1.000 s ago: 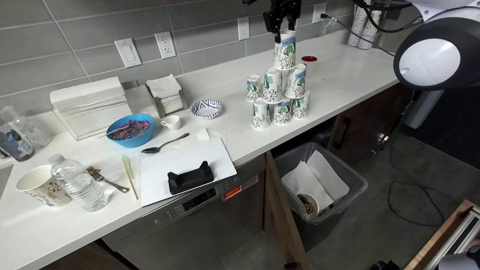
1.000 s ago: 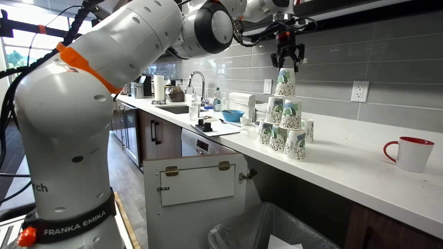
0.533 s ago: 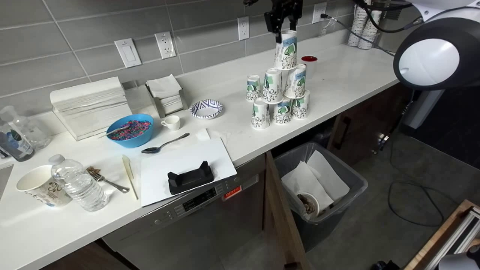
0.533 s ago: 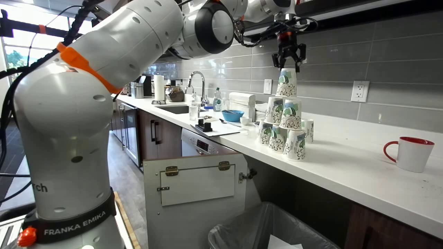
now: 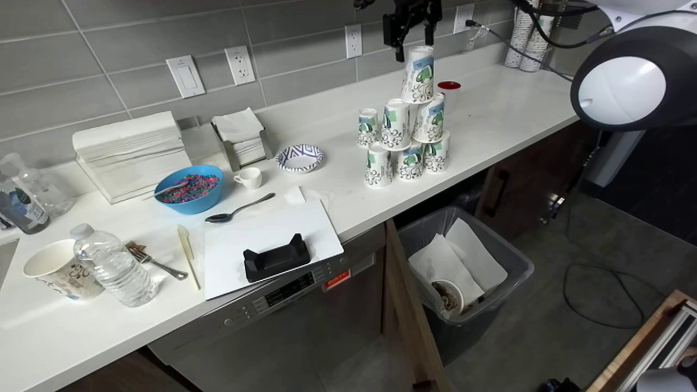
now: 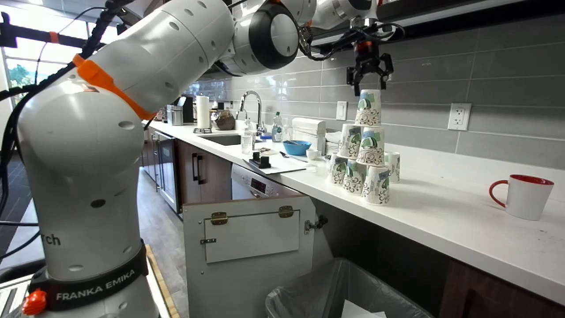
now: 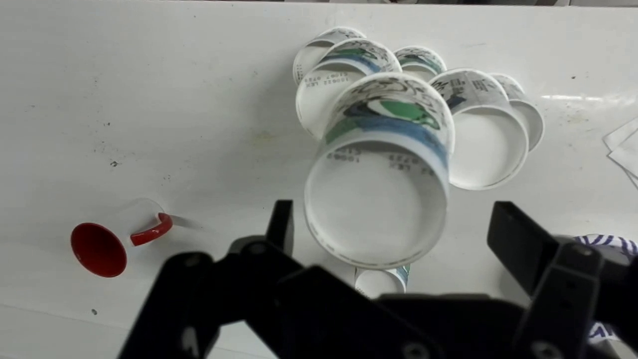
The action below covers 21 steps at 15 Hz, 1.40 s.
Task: Build a tower of cups
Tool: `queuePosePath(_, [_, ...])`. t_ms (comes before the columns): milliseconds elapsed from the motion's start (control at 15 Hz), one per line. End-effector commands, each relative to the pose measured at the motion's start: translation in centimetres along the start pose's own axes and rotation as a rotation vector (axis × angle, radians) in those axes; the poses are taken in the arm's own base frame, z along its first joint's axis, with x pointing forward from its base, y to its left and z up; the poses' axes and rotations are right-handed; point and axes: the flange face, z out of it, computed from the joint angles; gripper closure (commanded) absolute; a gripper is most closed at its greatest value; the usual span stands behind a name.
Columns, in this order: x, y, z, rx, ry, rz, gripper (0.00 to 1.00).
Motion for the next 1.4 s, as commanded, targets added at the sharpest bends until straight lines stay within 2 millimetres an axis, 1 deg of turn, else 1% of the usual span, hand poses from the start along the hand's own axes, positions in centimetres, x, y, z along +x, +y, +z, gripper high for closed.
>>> queuePosePath(0, [-0.6,-0.3,-1.0,0.034,-0.004,0.043,0.0])
queuePosePath(200, [-1.2,-0.8,-2.8,0.059,0.018,0.134,0.0])
queuePosePath(333, [-1.6,-1.1,-4.6,0.073,0.061,0.209,0.0])
queuePosePath(533, [-2.4,-1.5,-8.0,0.077,0.148,0.29,0.0])
queuePosePath(667, [-2.9,-1.6,-10.1,0.073,0.208,0.29,0.0])
queuePosePath(733, [-3.3,-1.7,-10.9,0.073,0.222,0.244,0.0])
queuePosePath(933, [-4.2,-1.8,-13.4,0.072,0.287,0.187,0.0])
queuePosePath(1133, [-5.3,-1.8,-14.9,0.077,0.293,0.159,0.0])
queuePosePath(1333, [-6.3,-1.9,-16.3,0.084,0.304,0.169,0.0])
